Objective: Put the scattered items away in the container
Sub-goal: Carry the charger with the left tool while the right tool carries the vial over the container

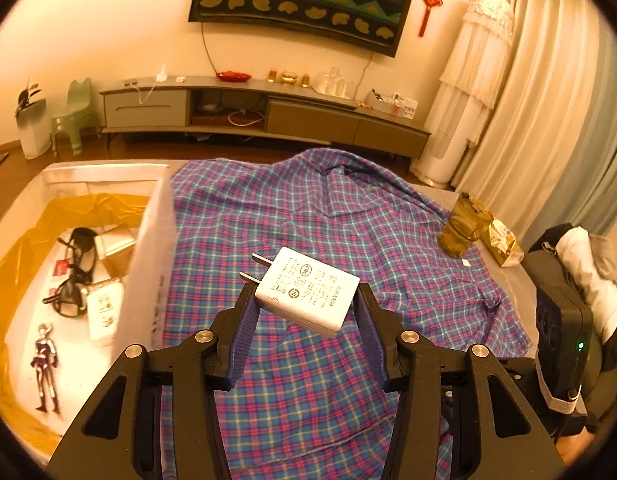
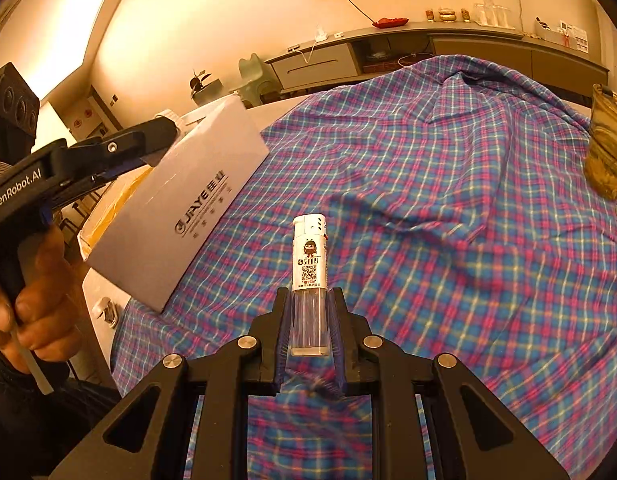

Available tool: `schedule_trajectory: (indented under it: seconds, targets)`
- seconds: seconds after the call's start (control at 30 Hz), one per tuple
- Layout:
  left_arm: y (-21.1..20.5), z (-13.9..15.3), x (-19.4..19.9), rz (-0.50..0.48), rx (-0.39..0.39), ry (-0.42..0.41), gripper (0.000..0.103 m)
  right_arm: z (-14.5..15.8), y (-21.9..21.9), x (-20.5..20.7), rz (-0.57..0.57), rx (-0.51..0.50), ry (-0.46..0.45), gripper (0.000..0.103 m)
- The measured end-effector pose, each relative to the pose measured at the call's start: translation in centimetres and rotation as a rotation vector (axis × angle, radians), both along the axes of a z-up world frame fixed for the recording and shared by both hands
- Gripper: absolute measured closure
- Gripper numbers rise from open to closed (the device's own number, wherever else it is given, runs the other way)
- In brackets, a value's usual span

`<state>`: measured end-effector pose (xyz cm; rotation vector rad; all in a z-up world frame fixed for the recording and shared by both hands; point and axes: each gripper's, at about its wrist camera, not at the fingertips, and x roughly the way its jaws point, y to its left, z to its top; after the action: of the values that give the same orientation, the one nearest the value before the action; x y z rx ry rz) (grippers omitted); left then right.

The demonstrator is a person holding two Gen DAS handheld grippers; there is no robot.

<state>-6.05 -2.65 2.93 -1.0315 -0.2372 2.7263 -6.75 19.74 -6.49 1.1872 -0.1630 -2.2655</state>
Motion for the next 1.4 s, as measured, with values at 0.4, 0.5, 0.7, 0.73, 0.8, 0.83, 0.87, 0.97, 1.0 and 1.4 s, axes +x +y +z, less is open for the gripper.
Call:
schedule_trajectory:
  seconds: [0.4, 0.5, 0.7, 0.73, 0.8, 0.83, 0.87, 0.97, 1.0, 1.4]
  targets:
    - [-4.5, 1.5, 2.5, 0.043, 0.063, 0.036, 0.053, 1.1, -3.2, 2.3, 0.002, -0.06, 0.0, 0.083]
    - [-5.1, 1.9, 3.2, 0.047, 0.071, 0.048, 0.053, 1.7, -4.1, 2.9, 0.018, -0.066, 0.006, 0.083]
    - [-6.6, 2.5, 4.3, 0.068, 0.083, 0.066, 0.053, 3.0, -5.5, 3.8, 0.043, -0.093, 0.015, 0.083]
    - [-6.8, 2.6, 4.5, 0.072, 0.084, 0.069, 0.053, 3.2, -5.7, 4.0, 0.049, -0.098, 0.017, 0.083]
    - [-7.4, 2.8, 4.8, 0.079, 0.087, 0.073, 0.053, 3.7, -6.2, 4.3, 0.058, -0.103, 0.022, 0.083]
    - [-7.7, 2.9, 5.1, 0.084, 0.088, 0.077, 0.053, 4.0, -6.5, 4.5, 0.063, -0.108, 0.024, 0.083]
    - [-8.1, 2.9, 5.3, 0.089, 0.09, 0.08, 0.053, 4.3, -6.7, 4.6, 0.068, -0.11, 0.027, 0.083]
    - [-9.1, 2.8, 5.9, 0.106, 0.1, 0.081, 0.053, 5.1, -7.6, 5.1, 0.084, -0.108, 0.041, 0.083]
    - [-9.4, 2.8, 6.0, 0.111, 0.104, 0.081, 0.053, 5.3, -7.9, 5.2, 0.088, -0.106, 0.045, 0.083]
    - [-13.5, 2.9, 7.1, 0.144, 0.169, 0.091, 0.053, 7.5, -13.2, 6.2, 0.172, -0.086, 0.085, 0.083]
